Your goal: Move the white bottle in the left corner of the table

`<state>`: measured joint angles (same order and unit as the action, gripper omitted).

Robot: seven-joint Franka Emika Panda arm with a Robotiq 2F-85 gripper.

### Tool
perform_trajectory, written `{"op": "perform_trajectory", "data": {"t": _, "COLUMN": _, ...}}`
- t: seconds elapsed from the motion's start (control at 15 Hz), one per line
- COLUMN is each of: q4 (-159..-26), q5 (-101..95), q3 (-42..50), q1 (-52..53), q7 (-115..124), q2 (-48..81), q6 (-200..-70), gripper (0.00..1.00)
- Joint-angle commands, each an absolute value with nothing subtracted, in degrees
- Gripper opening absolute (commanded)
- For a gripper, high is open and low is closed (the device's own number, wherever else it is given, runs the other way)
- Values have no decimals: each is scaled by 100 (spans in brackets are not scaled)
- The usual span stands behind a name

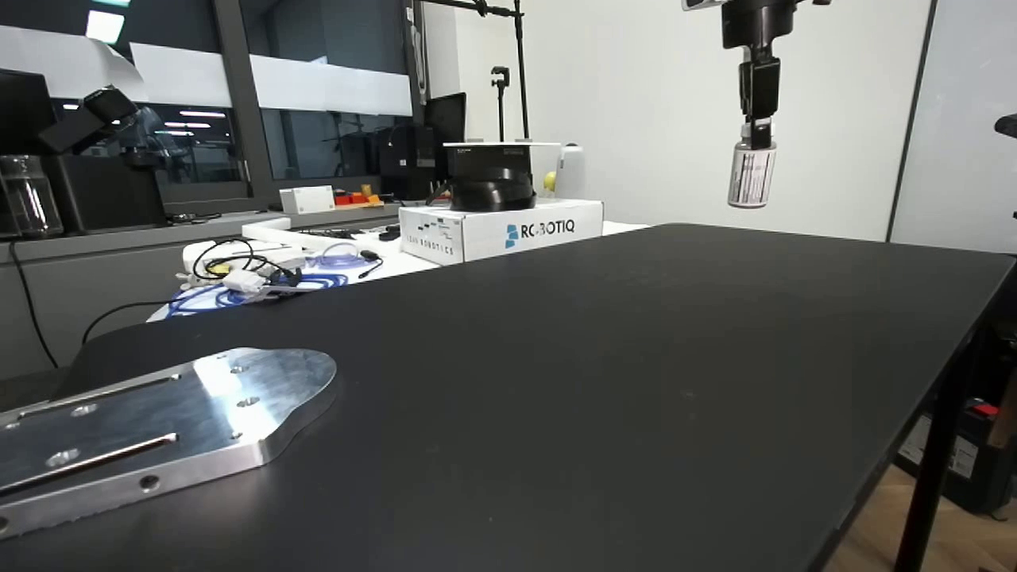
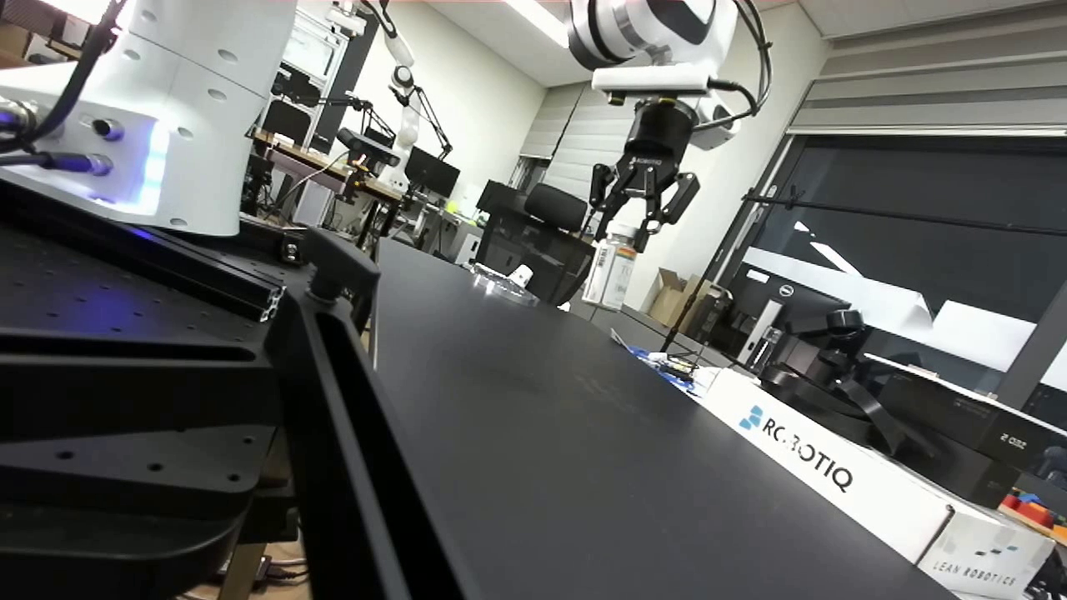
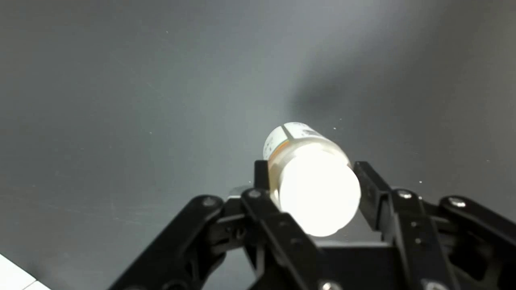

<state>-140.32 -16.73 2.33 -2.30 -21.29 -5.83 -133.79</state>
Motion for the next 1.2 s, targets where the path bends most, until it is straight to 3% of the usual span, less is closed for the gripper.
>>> {"op": "perform_trajectory", "data": {"t": 0.0, "q4": -14025, "q5": -1672, "q3": 294, "q1": -257, "q7": -2170, "q2": -605, "q6": -13368, "gripper": 54}}
{"op": "perform_trajectory", "data": {"t": 0.6, "q4": -14043, "q5": -1669, "q3": 253, "q1": -199, "q7": -2186, "q2": -556, "q6": -13379, "gripper": 54}}
{"op": "perform_trajectory", "data": {"t": 0.67, "q4": -14043, "q5": -1669, "q3": 254, "q1": -199, "q7": -2186, "q2": -556, "q6": -13379, "gripper": 29}}
{"op": "perform_trajectory", "data": {"t": 1.13, "q4": -12619, "q5": -1453, "q3": 630, "q1": -620, "q7": -2423, "q2": 923, "q6": -13786, "gripper": 29}}
